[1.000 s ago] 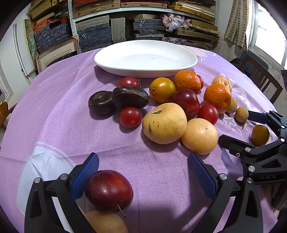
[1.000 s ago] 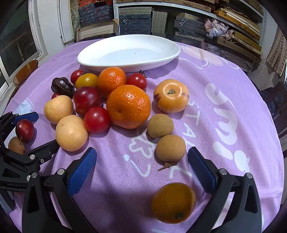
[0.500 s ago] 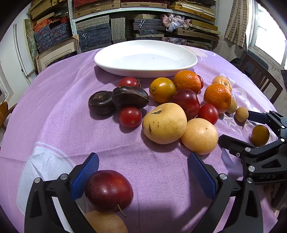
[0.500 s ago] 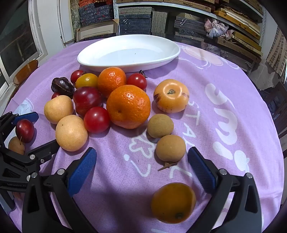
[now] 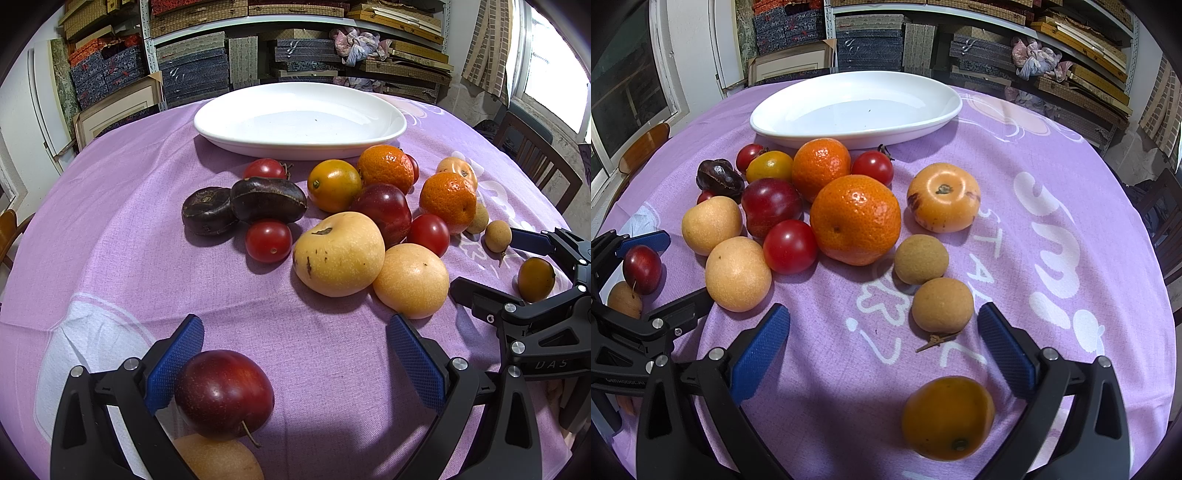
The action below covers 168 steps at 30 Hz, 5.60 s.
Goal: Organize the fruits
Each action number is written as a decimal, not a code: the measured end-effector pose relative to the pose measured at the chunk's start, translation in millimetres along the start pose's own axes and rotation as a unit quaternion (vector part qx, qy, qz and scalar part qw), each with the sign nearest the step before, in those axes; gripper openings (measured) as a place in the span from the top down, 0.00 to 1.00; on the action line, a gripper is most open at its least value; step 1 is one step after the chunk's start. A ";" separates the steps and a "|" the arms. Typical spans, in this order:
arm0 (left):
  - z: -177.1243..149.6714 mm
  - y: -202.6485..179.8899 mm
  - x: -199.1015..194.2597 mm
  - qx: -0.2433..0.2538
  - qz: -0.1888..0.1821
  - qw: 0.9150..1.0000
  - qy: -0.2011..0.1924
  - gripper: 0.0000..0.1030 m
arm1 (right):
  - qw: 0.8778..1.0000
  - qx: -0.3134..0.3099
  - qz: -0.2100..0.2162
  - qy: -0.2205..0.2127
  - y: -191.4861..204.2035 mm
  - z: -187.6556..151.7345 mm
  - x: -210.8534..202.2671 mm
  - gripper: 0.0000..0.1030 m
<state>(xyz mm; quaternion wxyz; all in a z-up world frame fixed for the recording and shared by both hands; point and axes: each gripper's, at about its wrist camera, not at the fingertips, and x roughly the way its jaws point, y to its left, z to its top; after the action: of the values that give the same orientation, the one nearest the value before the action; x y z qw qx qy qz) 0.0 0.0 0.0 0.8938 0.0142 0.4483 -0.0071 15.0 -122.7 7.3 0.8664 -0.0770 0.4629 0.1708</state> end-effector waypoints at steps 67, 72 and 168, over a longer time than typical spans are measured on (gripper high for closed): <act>-0.4 0.6 -0.3 0.006 -0.005 1.000 0.000 0.03 | 1.000 -0.020 0.018 0.004 -2.4 0.0 -2.4 0.04; -1.5 5.3 -1.4 0.014 -0.027 1.000 -0.004 0.03 | 0.998 -0.012 0.057 -0.034 -10.5 -4.3 -19.4 0.04; -21.7 42.3 -28.0 -0.009 -0.059 0.998 -0.030 0.61 | 0.993 0.016 0.101 -0.058 -62.3 -54.5 -67.2 0.63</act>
<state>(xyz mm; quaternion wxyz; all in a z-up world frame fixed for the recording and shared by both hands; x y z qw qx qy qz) -33.0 43.0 10.3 0.9048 -0.0206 0.4216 -0.0567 -38.9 -211.6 30.9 0.8711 -0.0063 0.4202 0.2542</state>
